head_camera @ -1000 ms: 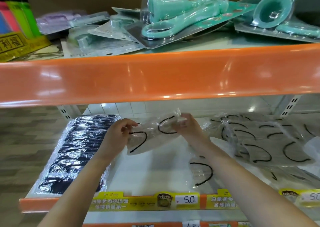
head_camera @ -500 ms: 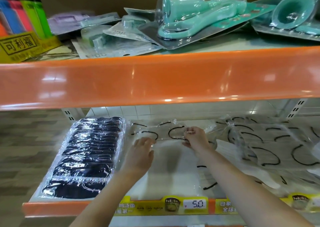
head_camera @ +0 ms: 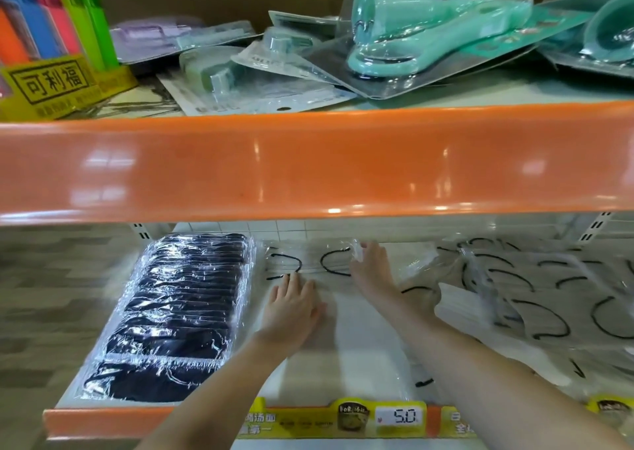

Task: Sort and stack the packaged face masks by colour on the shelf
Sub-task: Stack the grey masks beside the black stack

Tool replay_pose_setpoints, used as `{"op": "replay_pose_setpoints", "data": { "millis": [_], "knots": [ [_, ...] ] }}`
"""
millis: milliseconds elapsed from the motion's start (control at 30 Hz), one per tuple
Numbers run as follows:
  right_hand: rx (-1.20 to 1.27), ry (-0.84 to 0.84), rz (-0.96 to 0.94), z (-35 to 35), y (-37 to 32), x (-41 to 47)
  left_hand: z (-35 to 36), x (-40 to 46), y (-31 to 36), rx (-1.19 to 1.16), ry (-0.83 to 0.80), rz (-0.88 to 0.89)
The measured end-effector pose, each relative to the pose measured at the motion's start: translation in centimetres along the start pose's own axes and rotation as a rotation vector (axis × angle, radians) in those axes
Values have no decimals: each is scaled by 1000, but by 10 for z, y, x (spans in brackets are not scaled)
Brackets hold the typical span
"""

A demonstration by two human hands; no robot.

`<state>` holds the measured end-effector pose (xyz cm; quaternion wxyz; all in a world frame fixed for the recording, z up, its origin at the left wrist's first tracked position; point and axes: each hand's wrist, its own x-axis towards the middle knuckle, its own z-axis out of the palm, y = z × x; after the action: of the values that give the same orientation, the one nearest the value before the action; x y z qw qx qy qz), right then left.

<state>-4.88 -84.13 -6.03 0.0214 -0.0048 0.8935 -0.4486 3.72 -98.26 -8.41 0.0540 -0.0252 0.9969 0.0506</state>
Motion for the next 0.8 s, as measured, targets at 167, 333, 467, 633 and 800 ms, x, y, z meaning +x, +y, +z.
{"op": "replay_pose_setpoints", "data": {
  "millis": [167, 333, 467, 633, 800],
  "knots": [
    [-483, -70, -267, 10, 5, -19, 1, 0, -1, 66, 0, -17],
    [-648, -122, -428, 23, 20, -35, -1, 5, -5, 76, 16, -25],
    [-648, -113, -482, 20, 23, -39, -1, 10, -6, 60, 20, -23],
    [-608, -198, -442, 17, 20, -35, -3, 15, 1, 54, 31, -89],
    [-381, -268, -456, -7, 22, -31, -18, 24, 37, 1, 32, -120]
  ]
}}
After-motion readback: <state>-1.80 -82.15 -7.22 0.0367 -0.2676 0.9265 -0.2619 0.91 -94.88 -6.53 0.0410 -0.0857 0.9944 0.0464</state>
